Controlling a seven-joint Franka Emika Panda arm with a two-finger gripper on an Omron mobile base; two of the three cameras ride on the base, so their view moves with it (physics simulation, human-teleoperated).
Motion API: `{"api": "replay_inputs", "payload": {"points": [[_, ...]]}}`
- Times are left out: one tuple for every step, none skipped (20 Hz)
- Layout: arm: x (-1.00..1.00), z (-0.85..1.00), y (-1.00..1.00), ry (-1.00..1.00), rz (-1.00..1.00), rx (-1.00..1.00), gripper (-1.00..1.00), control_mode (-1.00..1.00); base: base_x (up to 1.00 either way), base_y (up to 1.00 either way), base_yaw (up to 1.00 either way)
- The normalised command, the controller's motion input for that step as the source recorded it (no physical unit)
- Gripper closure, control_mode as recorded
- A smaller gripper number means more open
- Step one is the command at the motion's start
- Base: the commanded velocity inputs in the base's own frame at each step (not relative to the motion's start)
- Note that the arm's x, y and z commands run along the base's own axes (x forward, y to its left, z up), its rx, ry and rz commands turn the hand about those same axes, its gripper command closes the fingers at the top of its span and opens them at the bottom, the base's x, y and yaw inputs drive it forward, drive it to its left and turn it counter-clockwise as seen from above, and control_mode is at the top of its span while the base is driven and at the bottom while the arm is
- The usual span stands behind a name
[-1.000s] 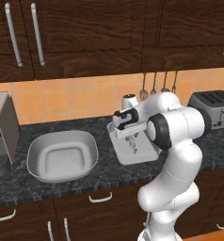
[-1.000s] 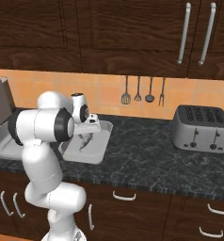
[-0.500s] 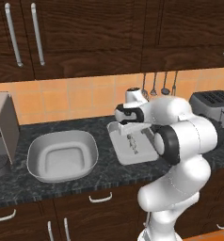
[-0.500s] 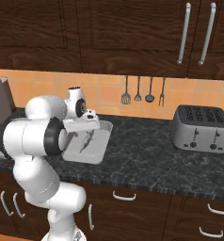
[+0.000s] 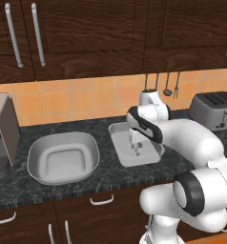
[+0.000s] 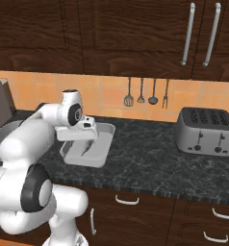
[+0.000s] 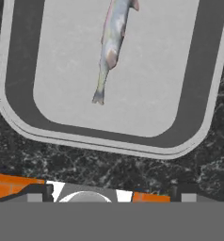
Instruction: Place one avocado and one fish in each tupperware on the nearby counter, to pack two identical lunches.
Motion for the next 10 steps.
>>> {"api": "replay_inputs", "payload": {"points": [[-1.0, 0.48, 0.0, 0.0, -0.02, 0.06, -1.0, -1.0, 0.0, 0.0, 0.0], [-1.0, 0.57, 0.0, 0.0, -0.02, 0.06, -1.0, -1.0, 0.0, 0.0, 0.0], [-1.0, 0.59, 0.0, 0.0, -0.01, 0.06, -1.0, -1.0, 0.0, 0.0, 0.0], [-1.0, 0.63, 0.0, 0.0, -0.01, 0.07, -1.0, -1.0, 0.0, 0.0, 0.0], [-1.0, 0.61, 0.05, 0.0, -0.01, 0.06, -1.0, -1.0, 0.0, 0.0, 0.0], [-1.0, 0.6, 0.1, 0.0, -0.01, 0.05, -1.0, -1.0, 0.0, 0.0, 0.0], [-1.0, 0.57, 0.14, 0.0, 0.0, 0.03, -1.0, -1.0, 0.0, 0.0, 0.0], [-1.0, 0.51, 0.14, 0.0, 0.0, 0.01, -1.0, -1.0, 0.0, 0.0, 0.0], [-1.0, 0.42, 0.1, 0.0, 0.0, 0.0, -1.0, -1.0, 0.0, 0.0, 0.0], [-1.0, 0.36, 0.05, -0.02, 0.0, 0.0, -1.0, -1.0, 0.0, 0.0, 0.0]]}}
